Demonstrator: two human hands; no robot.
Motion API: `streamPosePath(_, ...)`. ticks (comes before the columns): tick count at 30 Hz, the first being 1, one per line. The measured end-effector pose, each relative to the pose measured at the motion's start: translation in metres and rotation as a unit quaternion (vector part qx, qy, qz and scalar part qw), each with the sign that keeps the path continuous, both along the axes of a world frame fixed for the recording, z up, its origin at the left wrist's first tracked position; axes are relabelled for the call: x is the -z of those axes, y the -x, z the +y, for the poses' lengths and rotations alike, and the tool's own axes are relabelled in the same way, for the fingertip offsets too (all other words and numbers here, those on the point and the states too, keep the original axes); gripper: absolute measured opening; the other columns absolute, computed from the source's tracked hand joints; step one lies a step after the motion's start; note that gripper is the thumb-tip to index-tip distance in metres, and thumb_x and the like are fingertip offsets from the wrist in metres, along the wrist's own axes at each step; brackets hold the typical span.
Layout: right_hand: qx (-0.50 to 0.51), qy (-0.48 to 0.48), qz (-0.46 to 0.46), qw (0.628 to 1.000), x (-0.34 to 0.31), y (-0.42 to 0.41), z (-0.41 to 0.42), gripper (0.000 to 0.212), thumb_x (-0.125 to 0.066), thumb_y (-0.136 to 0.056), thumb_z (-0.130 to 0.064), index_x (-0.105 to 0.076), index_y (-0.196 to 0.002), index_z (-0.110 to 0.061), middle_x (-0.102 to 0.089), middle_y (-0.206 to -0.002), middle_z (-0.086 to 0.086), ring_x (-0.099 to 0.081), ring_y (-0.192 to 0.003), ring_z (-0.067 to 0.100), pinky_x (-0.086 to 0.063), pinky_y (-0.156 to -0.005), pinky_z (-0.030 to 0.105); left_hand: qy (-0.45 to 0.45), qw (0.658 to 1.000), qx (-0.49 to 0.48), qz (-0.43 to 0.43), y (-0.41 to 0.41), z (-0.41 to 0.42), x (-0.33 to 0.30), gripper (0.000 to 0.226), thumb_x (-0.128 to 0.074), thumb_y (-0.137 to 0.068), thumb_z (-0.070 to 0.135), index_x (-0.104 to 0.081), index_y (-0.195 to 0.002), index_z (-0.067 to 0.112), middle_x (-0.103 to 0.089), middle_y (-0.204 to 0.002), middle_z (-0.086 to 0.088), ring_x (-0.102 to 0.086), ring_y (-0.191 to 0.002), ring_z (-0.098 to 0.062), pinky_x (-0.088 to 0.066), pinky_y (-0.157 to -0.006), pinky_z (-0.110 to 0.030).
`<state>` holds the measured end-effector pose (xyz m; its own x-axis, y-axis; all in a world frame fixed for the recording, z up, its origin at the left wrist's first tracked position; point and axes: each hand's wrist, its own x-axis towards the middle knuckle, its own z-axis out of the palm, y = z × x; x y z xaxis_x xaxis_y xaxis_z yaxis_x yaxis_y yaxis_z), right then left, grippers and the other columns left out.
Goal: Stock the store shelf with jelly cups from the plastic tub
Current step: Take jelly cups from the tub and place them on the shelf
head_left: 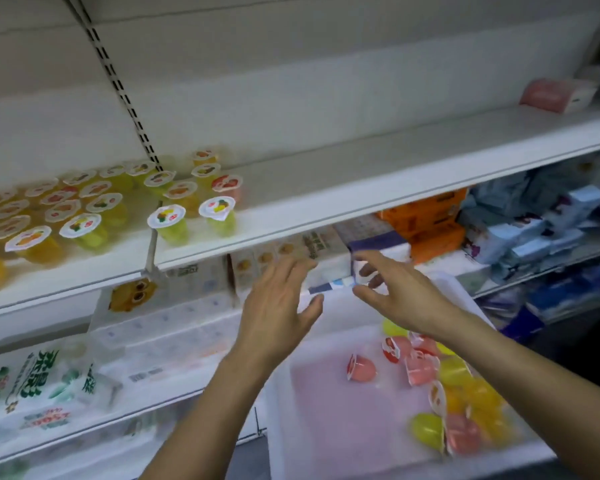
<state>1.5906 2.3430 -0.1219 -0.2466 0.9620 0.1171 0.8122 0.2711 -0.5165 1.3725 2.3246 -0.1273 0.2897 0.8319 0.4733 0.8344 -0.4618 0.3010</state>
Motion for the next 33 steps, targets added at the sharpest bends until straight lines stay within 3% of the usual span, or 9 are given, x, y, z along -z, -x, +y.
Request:
streamPosePath(4, 0.003, 0.112, -0.017, 0.994, 0.058, -0.033, -0.028, 0.043, -0.062, -0.088, -0.038, -0.051, -0.128, -0.029, -0.059, -0.119, -0.009, -0.059, -0.099, 0.01, -0.049, -0.086, 0.03, 0.139, 0.99, 0.024, -0.013, -0.036, -0.025, 0.053, 0.048, -0.061, -0.088, 0.037, -0.049, -0.132, 0.025, -0.049, -0.133, 0.008, -0.045, -0.12, -0.014, -0.042, -0.092, -0.026)
streamPosePath(7, 0.006, 0.169, -0.041, 0.985, 0.102, -0.055, -0.047, 0.046, -0.065, -0.086, -0.032, -0.053, -0.129, -0.023, -0.056, -0.127, -0.005, -0.053, -0.115, 0.013, -0.041, -0.094, 0.025, 0.235, 0.971, 0.036, -0.008, -0.054, -0.033, 0.089, 0.052, -0.059, -0.089, 0.038, -0.043, -0.138, 0.027, -0.044, -0.136, 0.009, -0.044, -0.122, -0.014, -0.04, -0.096, -0.024)
streamPosePath(13, 0.015, 0.184, -0.221, 0.958, 0.154, -0.081, -0.056, 0.049, -0.052, -0.09, -0.03, -0.043, -0.137, -0.022, -0.044, -0.139, 0.006, -0.038, -0.127, 0.027, -0.032, -0.104, 0.03, 0.409, 0.911, 0.007, 0.044, -0.084, -0.019, 0.142, 0.067, -0.059, -0.088, 0.029, -0.029, -0.148, 0.021, -0.035, -0.146, -0.006, -0.042, -0.127, -0.028, -0.036, -0.104, -0.032)
streamPosePath(18, -0.008, 0.138, -0.348, 0.927, 0.166, -0.075, -0.047, 0.049, -0.045, -0.092, -0.024, -0.037, -0.14, -0.026, -0.048, -0.133, 0.008, -0.034, -0.126, 0.033, -0.037, -0.098, 0.039, 0.398, 0.897, 0.033, 0.192, -0.104, -0.007, 0.177, 0.077, -0.065, -0.083, 0.014, -0.025, -0.148, 0.019, -0.028, -0.148, -0.005, -0.039, -0.126, -0.03, -0.044, -0.095, -0.038)
streamPosePath(21, -0.027, 0.13, -0.394, 0.909, 0.171, -0.07, -0.042, 0.052, -0.05, -0.09, -0.016, -0.036, -0.14, -0.019, -0.049, -0.131, 0.011, -0.037, -0.127, 0.032, -0.033, -0.1, 0.039, 0.345, 0.889, 0.047, 0.298, -0.109, -0.006, 0.191, 0.063, -0.059, -0.085, 0.003, -0.031, -0.14, 0.013, -0.036, -0.137, -0.01, -0.044, -0.117, -0.03, -0.045, -0.082, -0.037)
streamPosePath(24, -0.034, 0.119, -0.407, 0.905, 0.176, -0.07, -0.034, 0.051, -0.05, -0.091, -0.015, -0.037, -0.139, -0.017, -0.049, -0.132, 0.012, -0.039, -0.127, 0.031, -0.03, -0.103, 0.039, 0.337, 0.895, 0.035, 0.291, -0.11, -0.004, 0.195, 0.056, -0.054, -0.088, 0.006, -0.03, -0.139, 0.01, -0.04, -0.134, -0.011, -0.045, -0.114, -0.031, -0.044, -0.079, -0.037)
streamPosePath(28, -0.005, 0.135, -0.286, 0.949, 0.166, -0.071, -0.03, 0.053, -0.058, -0.085, -0.028, -0.041, -0.135, -0.023, -0.056, -0.124, 0.003, -0.045, -0.121, 0.026, -0.035, -0.096, 0.032, 0.421, 0.905, -0.039, 0.055, -0.1, -0.004, 0.18, 0.062, -0.07, -0.08, 0.023, -0.031, -0.127, 0.01, -0.053, -0.119, -0.01, -0.056, -0.1, -0.029, -0.043, -0.074, -0.033)
streamPosePath(31, 0.073, 0.203, -0.048, 0.975, 0.149, -0.066, -0.029, 0.051, -0.072, -0.072, -0.038, -0.05, -0.118, -0.028, -0.06, -0.1, -0.004, -0.056, -0.098, 0.019, -0.047, -0.078, 0.031, 0.423, 0.899, -0.086, -0.076, -0.088, -0.005, 0.154, 0.052, -0.076, -0.075, 0.027, -0.036, -0.108, 0.02, -0.057, -0.108, -0.005, -0.057, -0.087, -0.023, -0.041, -0.068, -0.027)
streamPosePath(33, 0.094, 0.248, 0.128, 0.956, 0.129, -0.057, -0.025, 0.043, -0.077, -0.073, -0.039, -0.054, -0.107, -0.026, -0.06, -0.085, -0.003, -0.061, -0.077, 0.016, -0.05, -0.066, 0.03, 0.4, 0.905, -0.098, -0.108, -0.077, -0.006, 0.132, 0.049, -0.076, -0.075, 0.029, -0.041, -0.109, 0.024, -0.054, -0.108, 0.0, -0.055, -0.086, -0.018, -0.04, -0.067, -0.023)
